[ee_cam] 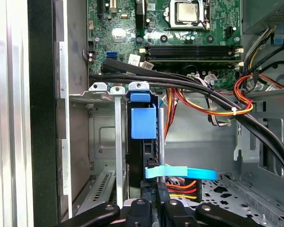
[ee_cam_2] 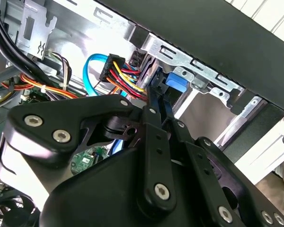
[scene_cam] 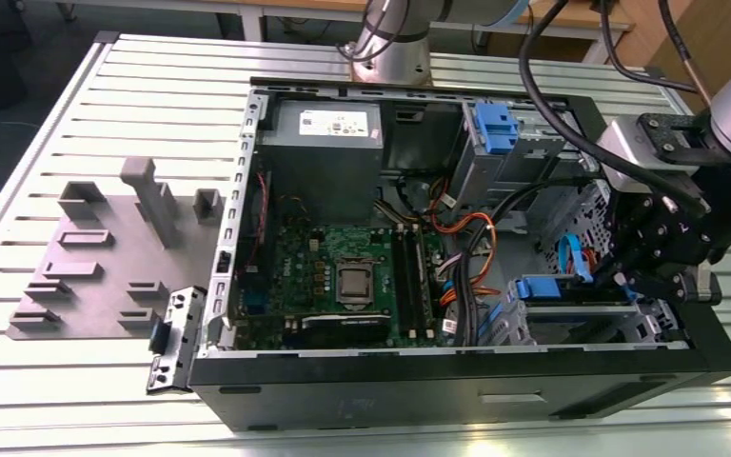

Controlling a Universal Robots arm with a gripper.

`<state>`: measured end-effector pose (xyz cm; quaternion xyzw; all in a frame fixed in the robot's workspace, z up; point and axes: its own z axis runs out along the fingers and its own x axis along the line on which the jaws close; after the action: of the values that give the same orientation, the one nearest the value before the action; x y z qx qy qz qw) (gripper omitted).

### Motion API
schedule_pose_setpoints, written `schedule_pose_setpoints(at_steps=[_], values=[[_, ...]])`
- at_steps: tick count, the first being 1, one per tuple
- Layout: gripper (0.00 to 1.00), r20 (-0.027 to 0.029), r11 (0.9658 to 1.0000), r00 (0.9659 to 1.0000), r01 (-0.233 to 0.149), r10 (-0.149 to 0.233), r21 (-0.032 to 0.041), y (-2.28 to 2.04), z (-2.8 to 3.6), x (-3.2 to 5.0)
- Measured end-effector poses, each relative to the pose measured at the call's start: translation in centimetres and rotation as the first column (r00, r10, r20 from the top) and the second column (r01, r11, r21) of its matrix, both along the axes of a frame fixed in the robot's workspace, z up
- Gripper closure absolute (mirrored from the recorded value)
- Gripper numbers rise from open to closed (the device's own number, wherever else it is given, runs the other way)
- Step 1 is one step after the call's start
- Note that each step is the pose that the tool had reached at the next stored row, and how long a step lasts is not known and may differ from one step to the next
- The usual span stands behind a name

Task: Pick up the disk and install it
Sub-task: 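Insert the second disk wire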

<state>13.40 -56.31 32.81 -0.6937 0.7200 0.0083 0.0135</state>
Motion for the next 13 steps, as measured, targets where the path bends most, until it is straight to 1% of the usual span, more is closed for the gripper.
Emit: schedule_pose_setpoints(at_steps=[7,13], values=[[0.83,0.0,1.0,1.0,0.0,0.0,-0.0011,0.0,-0.18,0.0],[0.83,-0.0001,1.0,1.0,0.0,0.0,0.0,0.0,-0.25,0.0]])
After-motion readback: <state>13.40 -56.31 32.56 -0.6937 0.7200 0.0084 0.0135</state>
